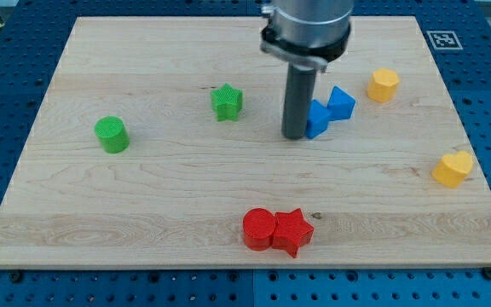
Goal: Push the green star into the green circle
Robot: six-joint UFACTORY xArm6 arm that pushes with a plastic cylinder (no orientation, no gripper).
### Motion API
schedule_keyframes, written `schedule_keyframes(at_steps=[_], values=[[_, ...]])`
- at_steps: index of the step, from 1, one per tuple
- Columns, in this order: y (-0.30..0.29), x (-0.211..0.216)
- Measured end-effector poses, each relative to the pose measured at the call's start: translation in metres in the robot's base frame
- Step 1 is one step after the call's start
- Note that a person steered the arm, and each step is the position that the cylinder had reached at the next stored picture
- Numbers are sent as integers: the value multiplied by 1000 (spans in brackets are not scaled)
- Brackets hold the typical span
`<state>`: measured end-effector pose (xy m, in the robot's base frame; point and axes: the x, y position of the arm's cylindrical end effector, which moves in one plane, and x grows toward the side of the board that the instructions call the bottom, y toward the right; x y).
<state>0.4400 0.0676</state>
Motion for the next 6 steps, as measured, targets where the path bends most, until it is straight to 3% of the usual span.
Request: schedule_keyframes(at_steps=[1, 4, 6], values=[[-14, -39], [-222, -39], [-229, -89]])
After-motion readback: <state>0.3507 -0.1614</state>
